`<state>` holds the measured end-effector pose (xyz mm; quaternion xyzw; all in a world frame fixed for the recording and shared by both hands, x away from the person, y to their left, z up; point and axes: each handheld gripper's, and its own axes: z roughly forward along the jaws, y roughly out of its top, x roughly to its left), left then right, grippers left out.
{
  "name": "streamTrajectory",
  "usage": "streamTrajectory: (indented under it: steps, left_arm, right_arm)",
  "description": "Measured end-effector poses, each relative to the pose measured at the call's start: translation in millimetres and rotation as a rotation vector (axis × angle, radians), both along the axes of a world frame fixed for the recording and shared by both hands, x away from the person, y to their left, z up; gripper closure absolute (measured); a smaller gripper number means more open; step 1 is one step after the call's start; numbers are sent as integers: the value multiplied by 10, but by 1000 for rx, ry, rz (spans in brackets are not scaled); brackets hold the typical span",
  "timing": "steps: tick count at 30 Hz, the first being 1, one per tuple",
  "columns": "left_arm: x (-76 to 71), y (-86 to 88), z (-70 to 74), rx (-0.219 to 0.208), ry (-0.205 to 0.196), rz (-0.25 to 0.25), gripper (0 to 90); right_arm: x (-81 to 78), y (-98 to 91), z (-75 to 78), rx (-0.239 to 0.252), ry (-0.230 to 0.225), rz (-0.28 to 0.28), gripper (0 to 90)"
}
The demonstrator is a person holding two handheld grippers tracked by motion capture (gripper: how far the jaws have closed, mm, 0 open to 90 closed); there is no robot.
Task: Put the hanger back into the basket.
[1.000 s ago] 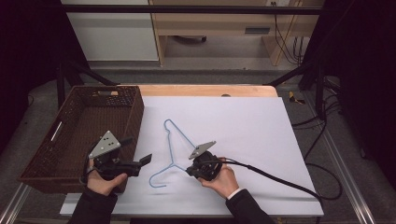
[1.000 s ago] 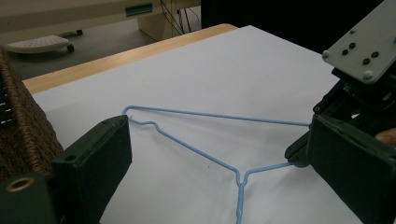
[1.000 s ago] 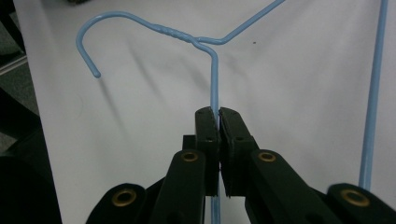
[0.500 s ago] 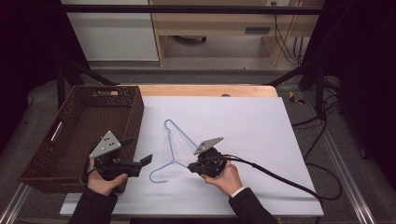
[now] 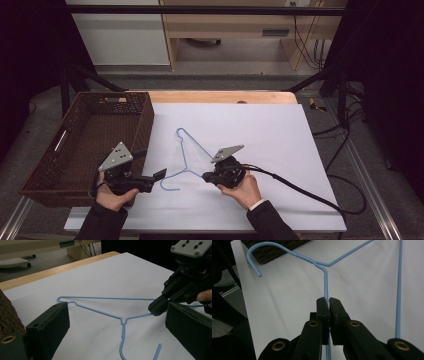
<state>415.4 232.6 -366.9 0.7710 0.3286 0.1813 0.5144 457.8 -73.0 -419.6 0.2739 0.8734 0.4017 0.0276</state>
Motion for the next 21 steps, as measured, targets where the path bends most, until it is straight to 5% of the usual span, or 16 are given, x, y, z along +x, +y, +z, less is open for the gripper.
streamTrajectory:
  steps: [12, 21]
  left_arm:
    - [-20, 101, 42, -30, -15, -19, 32]
    - [-24, 248, 71, 17, -13, -57, 22]
  right_arm:
    - [6, -71, 60, 38, -8, -22, 877]
    - [16, -131, 106, 65, -13, -29, 877]
